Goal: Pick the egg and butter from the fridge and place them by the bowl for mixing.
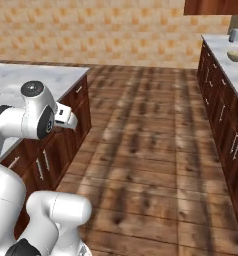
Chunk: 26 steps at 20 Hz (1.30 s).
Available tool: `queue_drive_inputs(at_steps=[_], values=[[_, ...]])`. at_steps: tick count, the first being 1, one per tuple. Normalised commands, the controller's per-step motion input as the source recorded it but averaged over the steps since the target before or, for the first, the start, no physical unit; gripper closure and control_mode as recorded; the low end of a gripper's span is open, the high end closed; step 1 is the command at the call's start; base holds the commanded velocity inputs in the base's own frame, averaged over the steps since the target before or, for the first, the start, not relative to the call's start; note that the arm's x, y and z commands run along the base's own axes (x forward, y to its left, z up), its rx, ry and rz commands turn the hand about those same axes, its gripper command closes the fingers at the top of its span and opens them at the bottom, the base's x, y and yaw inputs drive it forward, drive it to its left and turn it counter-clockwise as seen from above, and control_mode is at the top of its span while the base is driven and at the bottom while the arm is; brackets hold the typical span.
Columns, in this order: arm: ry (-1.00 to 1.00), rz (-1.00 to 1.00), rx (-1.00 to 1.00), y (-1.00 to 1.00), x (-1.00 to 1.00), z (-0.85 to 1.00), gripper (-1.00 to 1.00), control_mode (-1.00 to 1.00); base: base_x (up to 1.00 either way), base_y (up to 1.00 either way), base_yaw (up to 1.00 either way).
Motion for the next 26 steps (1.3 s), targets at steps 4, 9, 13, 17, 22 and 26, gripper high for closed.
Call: queue_drive_inputs(at_steps=[4,9,13,17,22,26], values=[[0.0,0.0,0.0,0.0,0.0,0.0,1.0,1.0,0.87,0.0,-0.01],[0.0,0.0,0.0,0.0,0.0,0.0,1.0,1.0,0.86,0.0,0.0],[0.0,0.0,0.0,0.0,0.0,0.0,1.0,1.0,0.89,0.0,0.0],[0.0,0.0,0.0,0.0,0.0,0.0,1.0,1.0,0.91,0.0,0.0],[0.0,0.0,0.0,0.0,0.0,0.0,1.0,1.0,0.93,0.0,0.0],[0.0,0.0,0.0,0.0,0.0,0.0,1.0,1.0,0.94,0.0,0.0]])
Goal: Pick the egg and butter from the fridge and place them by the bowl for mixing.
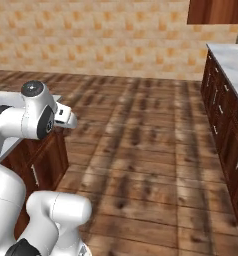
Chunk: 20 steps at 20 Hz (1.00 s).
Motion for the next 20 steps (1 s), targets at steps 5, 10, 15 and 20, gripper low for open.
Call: queue_drive_inputs(at_steps=[5,10,15,20], values=[[0.0,0.0,0.0,0.0,0.0,0.0,1.0,1.0,0.91,0.0,-0.01],[0.0,0.0,0.0,0.0,0.0,0.0,1.0,1.0,0.78,0.01,-0.16],[0.0,0.0,0.0,0.0,0.0,0.0,1.0,1.0,0.74,0.03,-0.21],[0.0,0.0,0.0,0.0,0.0,0.0,1.0,1.0,0.71,0.05,-0.25]])
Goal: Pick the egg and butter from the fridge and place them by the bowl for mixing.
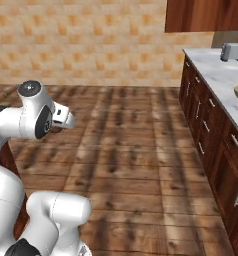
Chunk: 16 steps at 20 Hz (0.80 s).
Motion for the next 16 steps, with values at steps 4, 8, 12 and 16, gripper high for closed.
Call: queue_drive_inputs(at_steps=[4,8,12,16], values=[[0.0,0.0,0.0,0.0,0.0,0.0,1.0,1.0,0.65,0.07,-0.34],[0.0,0.0,0.0,0.0,0.0,0.0,1.0,1.0,0.58,0.1,-0.43],[0.0,0.0,0.0,0.0,0.0,0.0,1.0,1.0,0.59,0.13,-0.43],[0.0,0.0,0.0,0.0,0.0,0.0,1.0,1.0,0.61,0.12,-0.42]])
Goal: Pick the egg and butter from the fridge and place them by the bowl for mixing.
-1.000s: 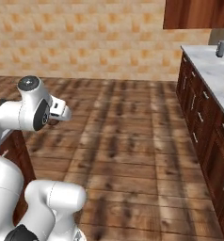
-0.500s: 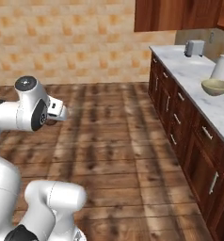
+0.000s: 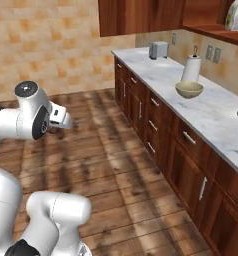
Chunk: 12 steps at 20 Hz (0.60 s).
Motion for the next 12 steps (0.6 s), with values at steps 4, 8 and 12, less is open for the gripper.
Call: queue_drive_inputs(at_steps=[4,8,12], values=[[0.0,0.0,0.0,0.0,0.0,0.0,1.0,1.0,0.62,0.11,-0.39],[0.0,0.0,0.0,0.0,0.0,0.0,1.0,1.0,0.65,0.12,-0.36],[0.0,0.0,0.0,0.0,0.0,0.0,1.0,1.0,0.66,0.11,-0.34]])
